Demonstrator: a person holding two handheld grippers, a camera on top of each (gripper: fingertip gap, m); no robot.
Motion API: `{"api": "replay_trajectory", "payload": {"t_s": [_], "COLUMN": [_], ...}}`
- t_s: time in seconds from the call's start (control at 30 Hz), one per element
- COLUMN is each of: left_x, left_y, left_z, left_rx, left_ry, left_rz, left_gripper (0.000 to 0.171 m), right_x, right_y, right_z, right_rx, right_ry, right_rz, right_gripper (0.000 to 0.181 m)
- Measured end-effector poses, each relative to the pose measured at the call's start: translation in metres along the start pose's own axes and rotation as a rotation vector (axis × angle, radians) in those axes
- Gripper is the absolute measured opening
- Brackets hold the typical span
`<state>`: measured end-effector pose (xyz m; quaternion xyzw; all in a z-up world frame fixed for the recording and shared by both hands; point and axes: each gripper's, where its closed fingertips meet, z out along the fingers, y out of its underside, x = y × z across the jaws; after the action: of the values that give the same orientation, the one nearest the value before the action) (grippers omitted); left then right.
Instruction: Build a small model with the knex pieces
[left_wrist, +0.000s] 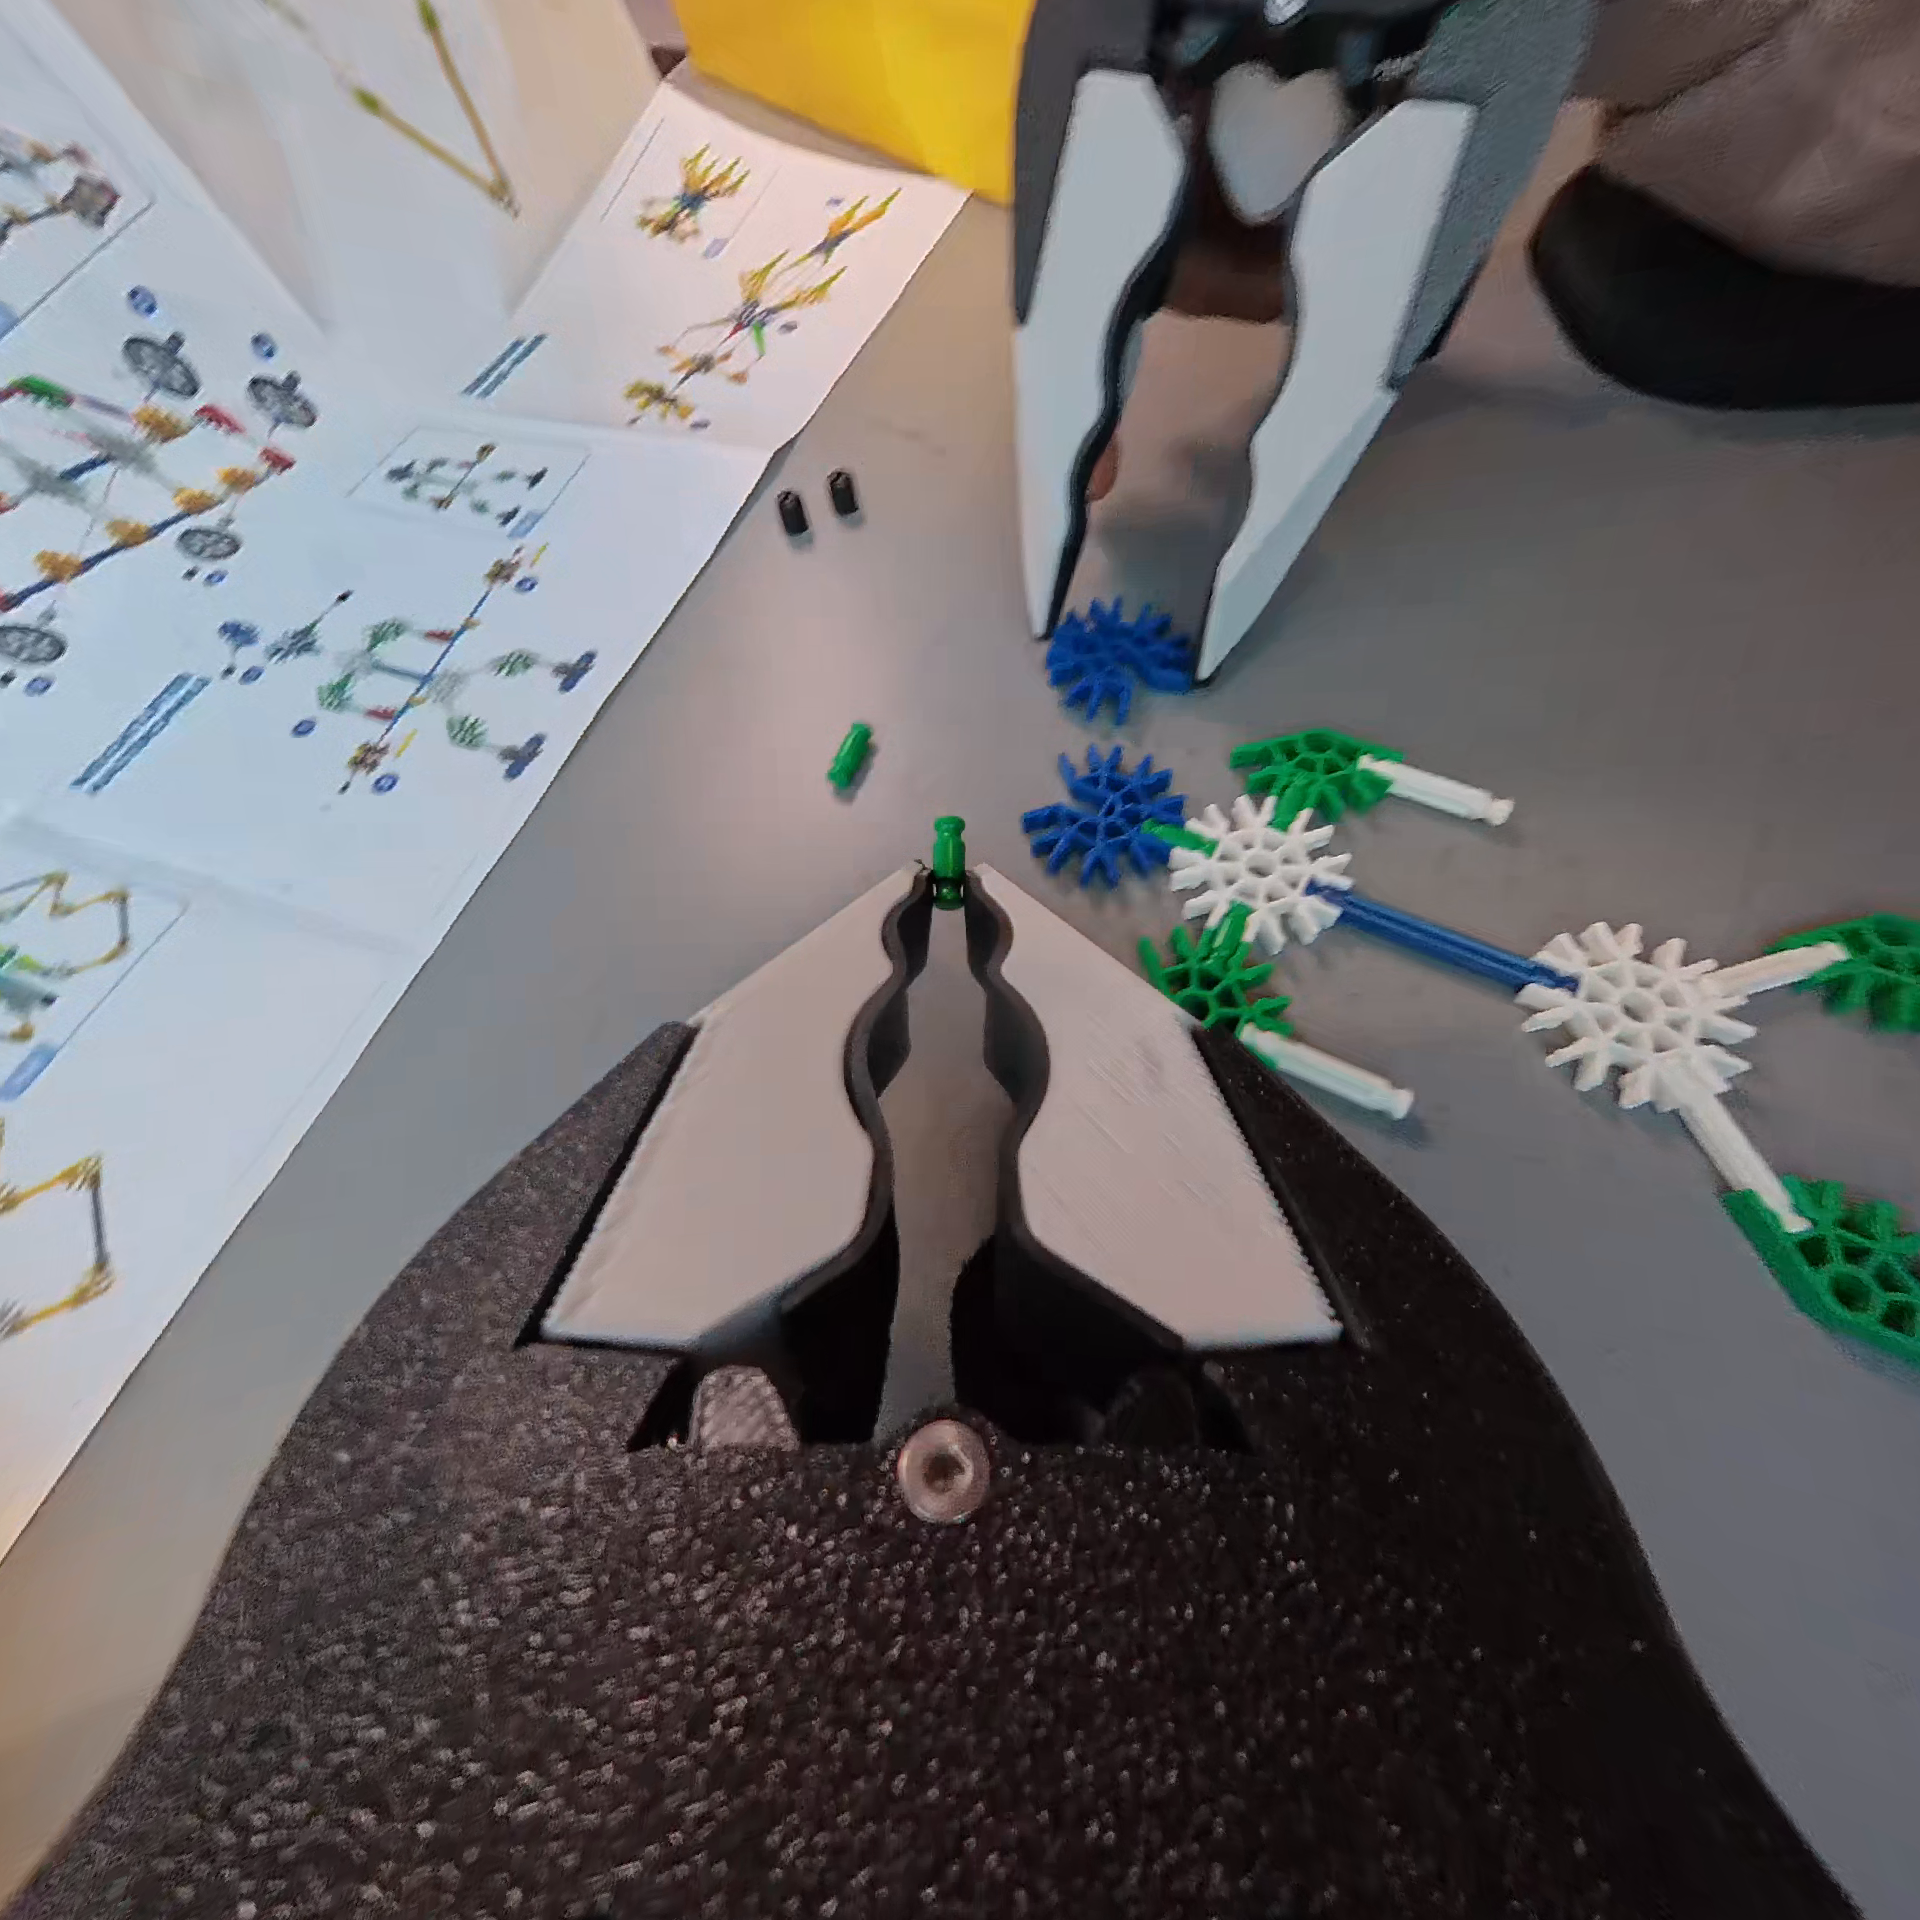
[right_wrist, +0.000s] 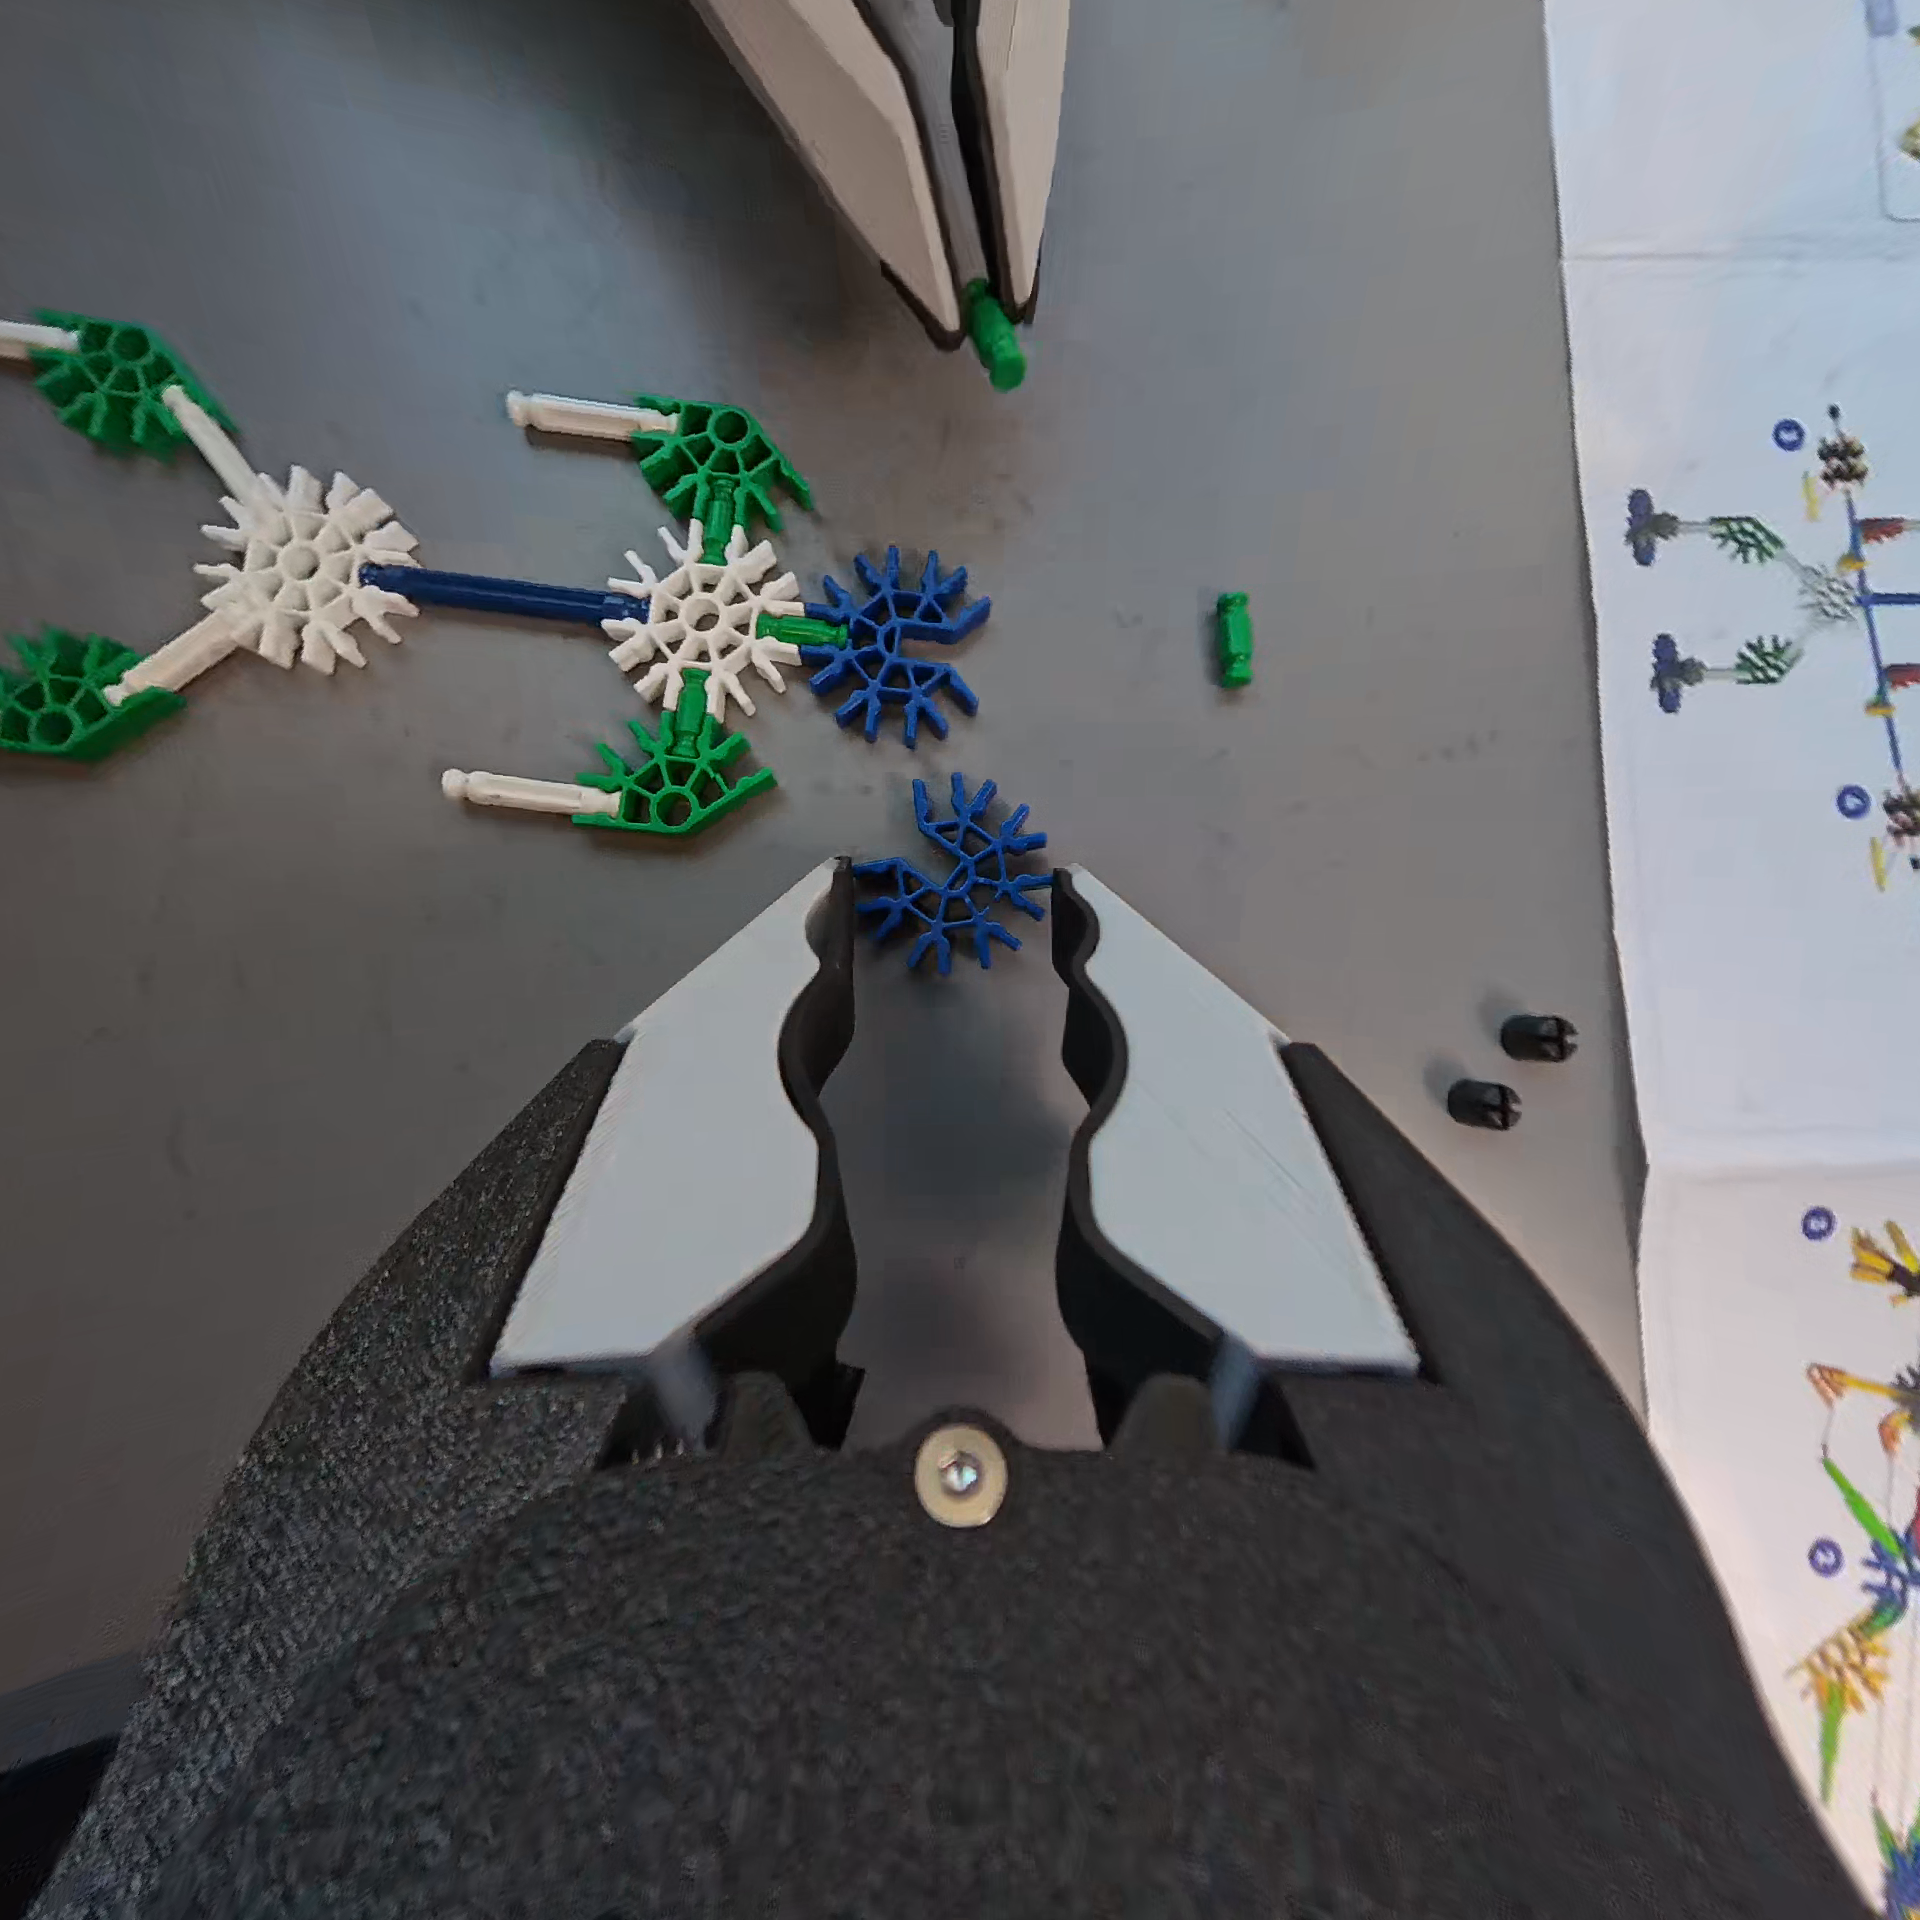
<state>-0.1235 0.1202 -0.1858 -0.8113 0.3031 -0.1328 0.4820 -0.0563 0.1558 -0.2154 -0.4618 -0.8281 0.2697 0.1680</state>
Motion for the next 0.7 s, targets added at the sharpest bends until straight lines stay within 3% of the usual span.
{"api": "replay_trajectory", "payload": {"t_s": [0.3,0.7], "left_x": [0.027,0.027], "left_y": [-0.015,-0.014], "left_z": [0.041,0.066], "left_rx": [-0.072,-0.129], "left_ry": [0.213,0.268], "left_rz": [0.093,0.140], "left_gripper": [0.004,0.004], "right_x": [-0.005,0.009], "right_y": [0.000,0.010], "right_z": [0.001,-0.006], "right_rx": [0.052,0.041], "right_ry": [-0.062,0.037], "right_rz": [-0.030,-0.020], "right_gripper": [0.037,0.045]}}
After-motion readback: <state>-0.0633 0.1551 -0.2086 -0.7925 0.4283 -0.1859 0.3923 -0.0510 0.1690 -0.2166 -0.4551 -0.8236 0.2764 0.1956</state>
